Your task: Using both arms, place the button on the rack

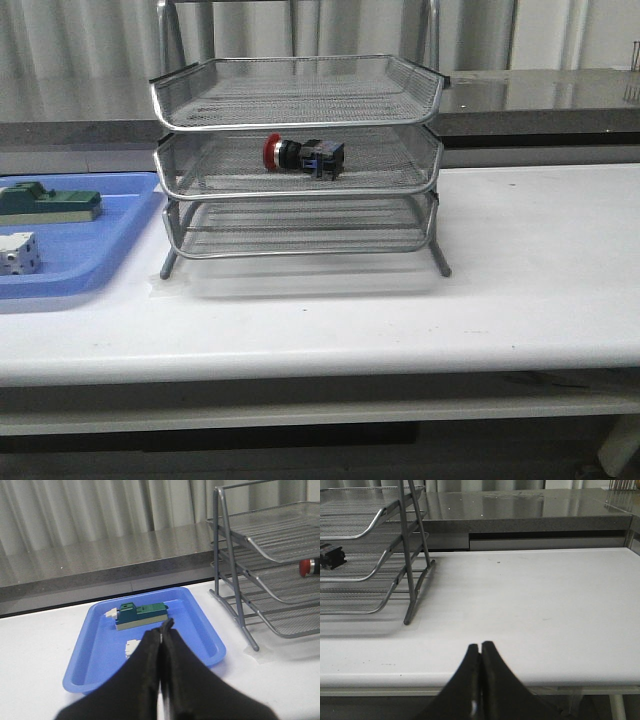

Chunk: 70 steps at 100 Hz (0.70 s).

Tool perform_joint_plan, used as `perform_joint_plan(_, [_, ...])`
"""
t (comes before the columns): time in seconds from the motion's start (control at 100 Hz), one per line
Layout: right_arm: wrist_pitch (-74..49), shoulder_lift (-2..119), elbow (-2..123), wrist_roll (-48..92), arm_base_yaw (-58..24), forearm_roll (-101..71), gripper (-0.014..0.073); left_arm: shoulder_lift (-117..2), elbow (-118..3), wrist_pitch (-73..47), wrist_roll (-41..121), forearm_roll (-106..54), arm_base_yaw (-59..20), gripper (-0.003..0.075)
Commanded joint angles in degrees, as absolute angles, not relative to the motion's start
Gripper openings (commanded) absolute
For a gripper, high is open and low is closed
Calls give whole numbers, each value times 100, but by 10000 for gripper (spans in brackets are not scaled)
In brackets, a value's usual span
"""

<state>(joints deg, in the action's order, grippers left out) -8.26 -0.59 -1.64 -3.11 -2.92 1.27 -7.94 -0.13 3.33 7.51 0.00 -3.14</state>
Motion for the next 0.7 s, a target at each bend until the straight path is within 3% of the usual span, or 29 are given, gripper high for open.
perform_joint_plan(0.0, [-405, -160, -50, -317, -239, 120, -60, -627, 79, 903, 680, 0, -160, -21])
perform_joint_plan(0.24, [-405, -160, -50, -317, -239, 120, -60, 226, 297, 498, 680, 0, 71, -21])
perform_joint_plan(0.69, [-410, -160, -50, -317, -241, 120, -60, 200, 297, 549, 680, -48, 83, -21])
